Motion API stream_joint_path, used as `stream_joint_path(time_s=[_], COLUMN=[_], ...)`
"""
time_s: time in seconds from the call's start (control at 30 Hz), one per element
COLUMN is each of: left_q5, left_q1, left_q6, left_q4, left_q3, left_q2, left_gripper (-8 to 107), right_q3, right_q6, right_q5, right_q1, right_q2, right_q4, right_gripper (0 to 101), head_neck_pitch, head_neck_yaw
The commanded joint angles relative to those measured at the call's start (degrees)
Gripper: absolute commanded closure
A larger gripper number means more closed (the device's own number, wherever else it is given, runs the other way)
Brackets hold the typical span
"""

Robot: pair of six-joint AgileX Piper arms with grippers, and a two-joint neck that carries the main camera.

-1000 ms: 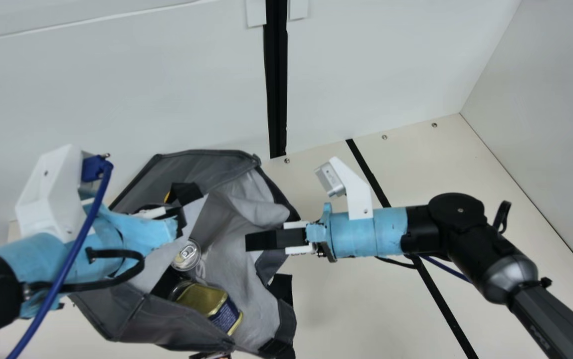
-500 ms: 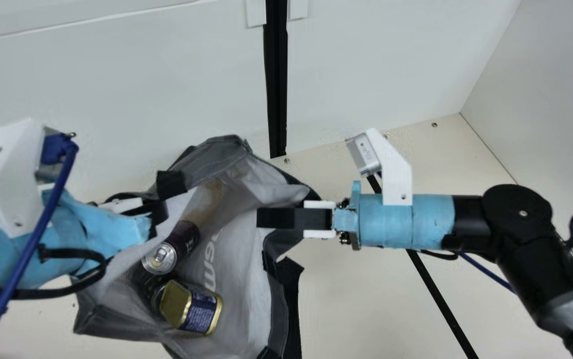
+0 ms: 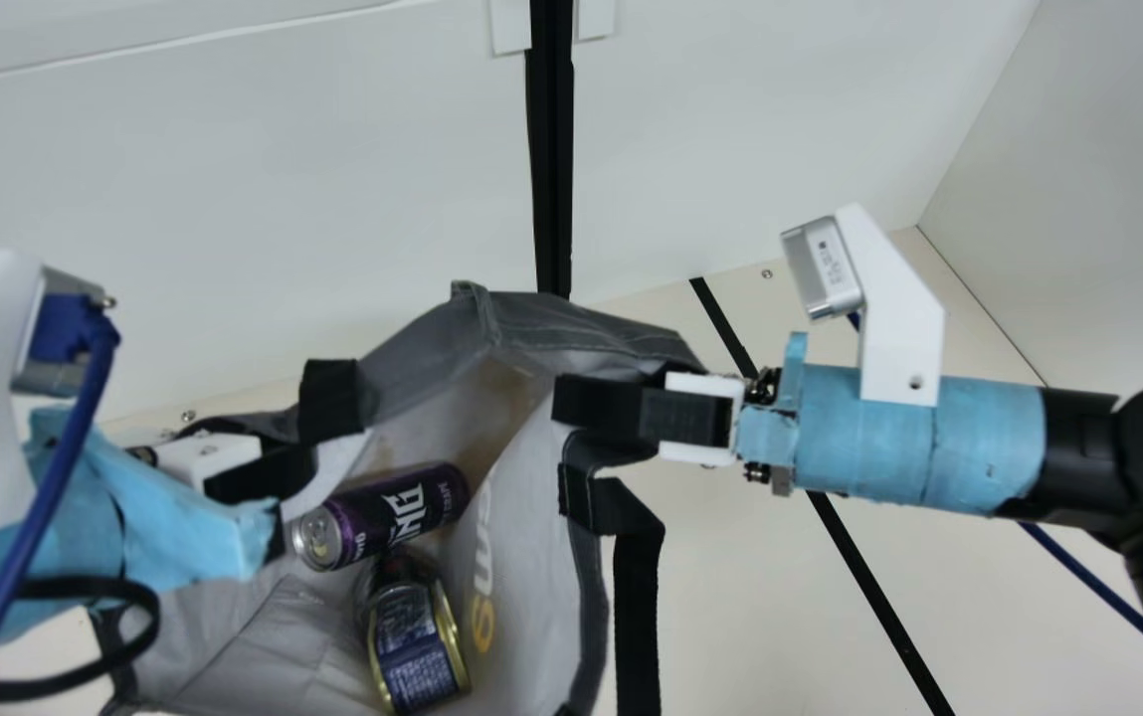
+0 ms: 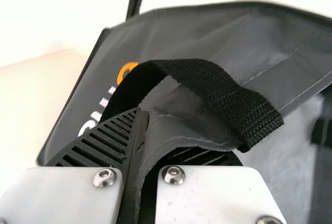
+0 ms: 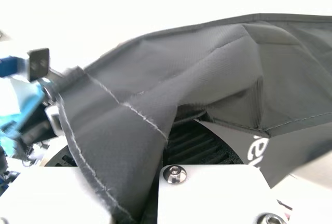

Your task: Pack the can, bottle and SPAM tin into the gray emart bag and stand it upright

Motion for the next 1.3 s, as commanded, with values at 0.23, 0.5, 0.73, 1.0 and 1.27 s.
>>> stream_joint_path(time_s=[0.23,0.5,0.73,1.0,1.27], left_q5=[0.0,0.0,0.0,0.0,0.0], left_q1=[-3.2,-5.0,-4.8,-2.2,-0.7], left_q6=[1.3,1.7,3.2,6.3,9.2], left_q4=[0.1,0.1,-0.1,-2.8,-5.9], left_q3=[2.6,2.3,-0.1,-7.7,-17.4], left_q2=[-1.9,-2.1,-0.3,5.5,14.2], left_gripper=[107,107,107,107,107], right_q3=[-4.2,-7.2,-8.3,-5.9,-4.7], right_q6=[9.3,17.7,22.0,18.3,9.9], right_q5=[-0.5,-0.5,-0.5,-0.5,-0.5], right_q1=[-0.8,0.9,2.2,0.8,-2.3], right_q2=[-4.2,-6.7,-7.1,-4.9,0.2], right_q4=[-6.4,-13.6,-18.8,-20.5,-18.1], right_gripper=[101,101,101,101,101], head_neck_pitch=[-1.2,-1.2,-1.2,-1.2,-1.2], head_neck_yaw=[-0.1,-0.1,-0.1,-0.1,-0.1])
